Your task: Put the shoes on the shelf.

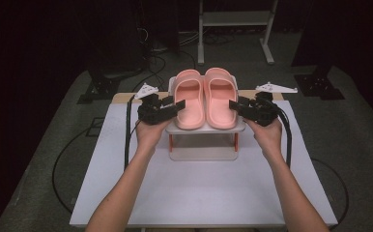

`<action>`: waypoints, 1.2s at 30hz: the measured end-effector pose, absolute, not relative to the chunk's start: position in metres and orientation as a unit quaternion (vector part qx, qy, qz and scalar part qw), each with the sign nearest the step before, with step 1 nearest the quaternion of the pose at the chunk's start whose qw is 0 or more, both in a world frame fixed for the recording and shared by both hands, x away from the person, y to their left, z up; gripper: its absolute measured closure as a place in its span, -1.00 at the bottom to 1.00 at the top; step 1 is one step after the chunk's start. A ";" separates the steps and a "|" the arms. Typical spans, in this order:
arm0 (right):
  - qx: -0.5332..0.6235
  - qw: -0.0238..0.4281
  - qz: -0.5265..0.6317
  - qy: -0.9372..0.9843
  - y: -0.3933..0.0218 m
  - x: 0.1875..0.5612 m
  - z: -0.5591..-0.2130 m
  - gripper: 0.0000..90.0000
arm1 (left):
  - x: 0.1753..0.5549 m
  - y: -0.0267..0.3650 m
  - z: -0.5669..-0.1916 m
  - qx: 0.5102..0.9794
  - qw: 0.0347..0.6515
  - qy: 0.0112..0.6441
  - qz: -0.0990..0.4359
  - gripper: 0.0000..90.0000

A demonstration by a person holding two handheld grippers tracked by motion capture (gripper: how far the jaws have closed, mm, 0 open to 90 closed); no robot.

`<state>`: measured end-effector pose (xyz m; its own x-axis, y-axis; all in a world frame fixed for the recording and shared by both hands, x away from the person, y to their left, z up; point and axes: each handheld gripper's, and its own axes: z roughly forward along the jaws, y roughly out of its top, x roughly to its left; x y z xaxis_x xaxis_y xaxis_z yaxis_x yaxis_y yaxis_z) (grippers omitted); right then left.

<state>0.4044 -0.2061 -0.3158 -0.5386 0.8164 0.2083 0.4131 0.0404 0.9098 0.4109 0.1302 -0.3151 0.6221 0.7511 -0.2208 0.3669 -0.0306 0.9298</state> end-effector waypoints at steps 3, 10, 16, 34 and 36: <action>0.442 0.189 0.535 0.695 -0.206 0.402 -0.317 0.22 | 0.410 0.130 -0.318 0.702 0.564 0.402 0.166 -0.04; 0.439 0.193 0.536 0.695 -0.201 0.401 -0.317 0.32 | 0.411 0.130 -0.319 0.702 0.563 0.403 0.169 0.08; 0.443 0.195 0.534 0.693 -0.199 0.405 -0.318 0.34 | 0.416 0.130 -0.321 0.699 0.563 0.406 0.172 0.09; 0.440 0.194 0.548 0.684 -0.206 0.399 -0.318 0.24 | 0.409 0.139 -0.320 0.690 0.573 0.405 0.175 0.05; 0.442 0.190 0.551 0.682 -0.209 0.396 -0.318 0.24 | 0.405 0.141 -0.320 0.686 0.579 0.406 0.173 0.04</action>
